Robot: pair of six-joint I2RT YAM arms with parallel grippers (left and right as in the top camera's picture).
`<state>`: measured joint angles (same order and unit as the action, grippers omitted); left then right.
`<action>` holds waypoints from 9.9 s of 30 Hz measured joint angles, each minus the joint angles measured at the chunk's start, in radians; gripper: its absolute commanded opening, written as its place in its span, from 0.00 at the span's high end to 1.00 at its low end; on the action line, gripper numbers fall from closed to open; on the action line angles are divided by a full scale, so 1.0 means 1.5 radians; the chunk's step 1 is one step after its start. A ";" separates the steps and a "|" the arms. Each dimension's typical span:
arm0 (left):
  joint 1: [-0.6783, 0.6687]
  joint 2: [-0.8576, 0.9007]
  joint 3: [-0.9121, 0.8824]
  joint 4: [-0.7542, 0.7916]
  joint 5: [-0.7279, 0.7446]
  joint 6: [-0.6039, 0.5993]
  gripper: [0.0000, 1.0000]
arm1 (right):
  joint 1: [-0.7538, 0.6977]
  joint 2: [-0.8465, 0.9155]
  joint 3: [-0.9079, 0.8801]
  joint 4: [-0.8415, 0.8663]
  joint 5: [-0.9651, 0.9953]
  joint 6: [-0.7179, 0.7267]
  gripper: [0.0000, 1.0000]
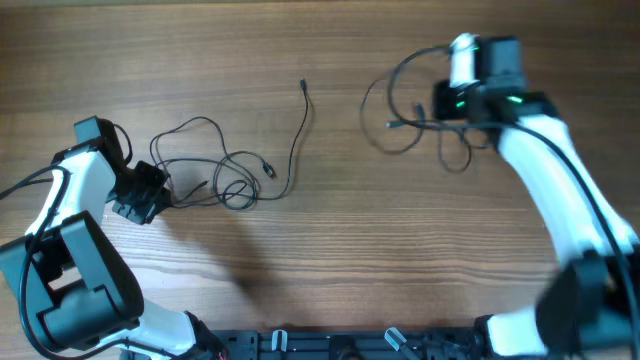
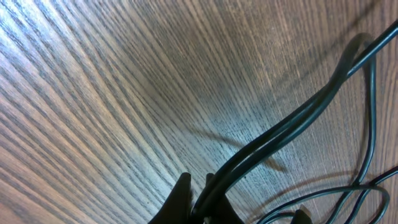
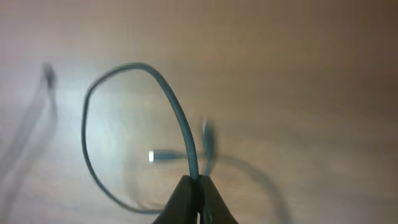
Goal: Untangle cables
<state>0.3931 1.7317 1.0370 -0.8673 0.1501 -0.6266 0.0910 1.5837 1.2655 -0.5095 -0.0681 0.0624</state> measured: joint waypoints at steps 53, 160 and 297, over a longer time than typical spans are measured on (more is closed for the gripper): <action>0.000 0.000 0.000 0.005 0.010 0.000 0.96 | -0.679 0.304 0.007 0.212 0.132 -0.047 0.00; -0.340 -0.075 -0.001 0.142 0.095 0.049 0.18 | 0.063 0.229 -0.251 0.649 -0.475 0.211 0.96; -0.133 -0.067 -0.007 0.061 -0.104 0.040 0.96 | -0.344 -0.475 -0.246 0.163 -0.057 0.192 0.96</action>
<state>0.1936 1.6314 1.0260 -0.7753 -0.0063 -0.5667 -0.4255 0.8715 0.8963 -0.2657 -0.1543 0.3500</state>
